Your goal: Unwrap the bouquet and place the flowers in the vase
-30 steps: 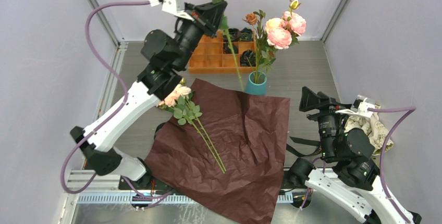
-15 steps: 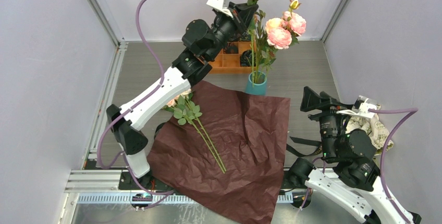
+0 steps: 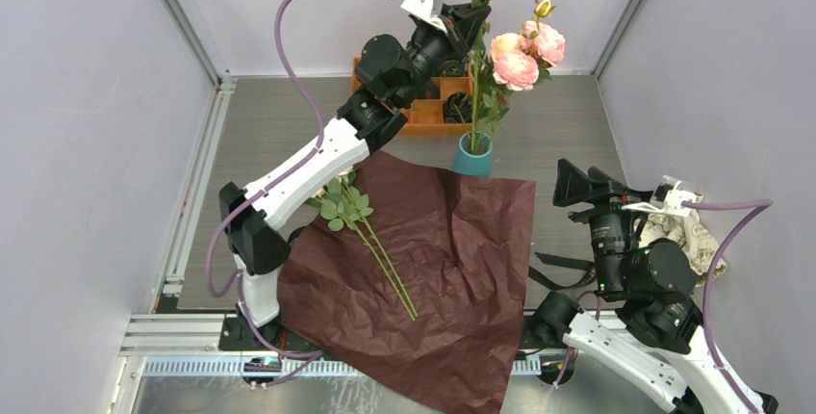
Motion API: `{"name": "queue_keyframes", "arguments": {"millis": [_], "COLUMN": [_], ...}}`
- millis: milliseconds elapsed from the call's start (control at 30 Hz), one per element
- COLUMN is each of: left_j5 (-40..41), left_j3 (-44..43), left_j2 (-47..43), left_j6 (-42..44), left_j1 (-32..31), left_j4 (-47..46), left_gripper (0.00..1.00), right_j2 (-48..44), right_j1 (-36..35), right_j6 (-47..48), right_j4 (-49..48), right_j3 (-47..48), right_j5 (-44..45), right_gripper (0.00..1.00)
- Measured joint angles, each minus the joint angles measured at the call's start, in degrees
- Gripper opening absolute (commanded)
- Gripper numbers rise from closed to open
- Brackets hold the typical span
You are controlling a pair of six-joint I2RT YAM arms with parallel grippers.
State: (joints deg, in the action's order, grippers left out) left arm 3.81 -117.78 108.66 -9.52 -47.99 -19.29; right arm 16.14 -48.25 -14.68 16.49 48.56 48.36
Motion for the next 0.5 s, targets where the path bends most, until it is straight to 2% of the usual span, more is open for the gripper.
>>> {"name": "queue_keyframes", "arguments": {"millis": [200,333,400,500], "left_j5": [0.42,2.05,3.15,5.29], "left_j3": [10.62,17.51,19.17,20.35], "left_j2": [-0.2,-0.17,-0.17,-0.17], "left_j6": [-0.07,0.35,0.98,2.12], "left_j1": [-0.33,-0.94,-1.42,-2.36], "left_j4": [-6.51,-6.64,-6.75,-7.61], "left_gripper": [0.0,0.0,0.06,0.26], "right_j2": [0.55,1.6,1.79,1.86], "right_j1": [0.0,0.0,0.0,0.0], "right_j6": [0.44,0.76,0.83,0.81], "right_j4": [-0.35,-0.37,-0.42,-0.57], "right_j3": [0.0,0.0,0.0,0.0], "right_j5": [-2.03,-3.45,-4.07,-4.94], "right_gripper": [0.71,0.72,0.72,0.72]}}
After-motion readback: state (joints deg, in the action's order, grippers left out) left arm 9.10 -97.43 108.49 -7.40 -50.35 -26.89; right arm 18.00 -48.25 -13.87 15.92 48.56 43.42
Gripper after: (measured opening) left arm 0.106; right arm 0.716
